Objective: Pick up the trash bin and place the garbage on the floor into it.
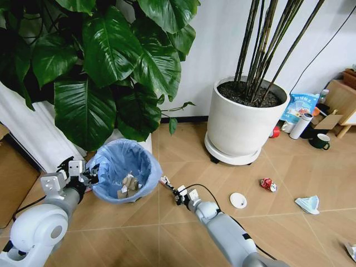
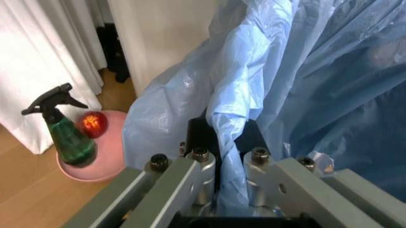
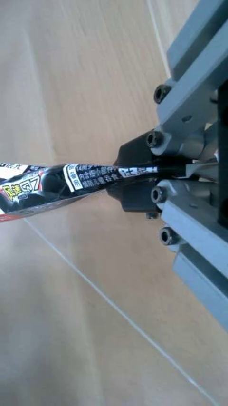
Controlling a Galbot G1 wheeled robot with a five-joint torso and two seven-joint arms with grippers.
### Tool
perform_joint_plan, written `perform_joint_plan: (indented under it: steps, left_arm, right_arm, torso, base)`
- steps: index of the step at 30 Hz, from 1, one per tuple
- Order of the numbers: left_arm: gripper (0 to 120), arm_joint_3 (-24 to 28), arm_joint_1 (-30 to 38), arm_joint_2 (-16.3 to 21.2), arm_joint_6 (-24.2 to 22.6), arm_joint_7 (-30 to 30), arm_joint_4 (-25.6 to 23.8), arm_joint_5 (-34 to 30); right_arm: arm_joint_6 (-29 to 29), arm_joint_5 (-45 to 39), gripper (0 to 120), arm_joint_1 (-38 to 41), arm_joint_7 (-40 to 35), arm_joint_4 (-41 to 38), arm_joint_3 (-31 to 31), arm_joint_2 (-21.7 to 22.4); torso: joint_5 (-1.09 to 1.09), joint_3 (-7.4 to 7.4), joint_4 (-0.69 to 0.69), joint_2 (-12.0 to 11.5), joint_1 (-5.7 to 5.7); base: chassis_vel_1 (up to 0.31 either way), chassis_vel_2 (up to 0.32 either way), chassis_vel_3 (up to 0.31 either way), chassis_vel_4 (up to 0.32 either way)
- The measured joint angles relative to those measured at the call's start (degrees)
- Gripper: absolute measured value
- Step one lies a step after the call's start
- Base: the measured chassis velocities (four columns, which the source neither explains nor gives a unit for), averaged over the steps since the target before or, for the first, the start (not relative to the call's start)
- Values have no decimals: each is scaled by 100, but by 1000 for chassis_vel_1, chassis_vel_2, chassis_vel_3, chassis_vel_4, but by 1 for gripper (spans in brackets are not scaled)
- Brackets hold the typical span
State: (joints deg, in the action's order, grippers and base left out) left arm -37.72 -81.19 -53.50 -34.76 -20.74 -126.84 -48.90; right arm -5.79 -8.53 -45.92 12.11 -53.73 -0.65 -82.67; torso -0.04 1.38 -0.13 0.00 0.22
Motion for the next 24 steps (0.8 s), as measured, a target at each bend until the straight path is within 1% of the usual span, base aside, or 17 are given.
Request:
perform_joint_plan:
  steps: [1,4,5,9,10,13,14,17,18,21,22,23,24]
  left_arm:
    - [0,0,0,0,0,0,0,0]
    - [0,56,25,1,-23,7,26,-18]
    - [0,56,25,1,-23,7,26,-18]
    - [0,217,79,0,-121,14,127,-118]
    - [0,217,79,0,-121,14,127,-118]
    - [0,421,207,27,-195,40,298,-229]
    - [0,421,207,27,-195,40,298,-229]
    - [0,599,332,34,-240,121,464,-266]
    - [0,599,332,34,-240,121,464,-266]
    - [0,839,442,45,-280,145,615,-288]
    - [0,910,475,50,-286,146,635,-289]
    - [0,910,475,50,-286,146,635,-289]
    - [0,1030,546,53,-297,145,662,-294]
  right_arm:
    - [0,0,0,0,0,0,0,0]
    - [-189,-326,0,-233,-141,-825,-195,288]
    - [-189,-326,0,-233,-141,-825,-195,288]
    - [-297,-647,0,-546,-240,-2193,-570,744]
    - [-297,-647,0,-546,-240,-2193,-570,744]
    - [-504,-1202,0,-790,-357,-3220,-819,1093]
    - [-504,-1202,0,-790,-357,-3220,-819,1093]
    - [-776,-1759,0,-939,-618,-4263,-889,1304]
    - [-776,-1759,0,-939,-618,-4263,-889,1304]
    - [-1072,-2260,0,-981,-869,-5233,-797,1529]
    - [-1134,-2373,0,-983,-918,-5417,-753,1592]
    - [-1134,-2373,0,-983,-918,-5417,-753,1592]
    - [-1211,-2531,0,-997,-987,-5695,-666,1712]
  torso:
    - [0,0,0,0,0]
    - [1,0,0,0,0]
    - [1,0,0,0,0]
    - [0,0,0,0,0]
    - [0,0,0,0,0]
    - [1,0,-1,0,0]
    - [1,0,-1,0,0]
    - [1,-1,0,0,0]
    - [1,-1,0,0,0]
    - [0,-1,1,0,0]
    - [1,-1,1,0,0]
    - [1,-1,1,0,0]
    - [1,0,2,-1,0]
  base:
    - [0,0,0,0]
    - [0,0,0,0]
    - [0,0,0,0]
    - [0,0,0,0]
    - [0,0,0,0]
    - [0,0,0,0]
    - [0,0,0,0]
    - [0,0,0,0]
    - [0,0,0,0]
    - [0,0,0,0]
    - [0,0,0,0]
    - [0,0,0,0]
    - [0,0,0,0]
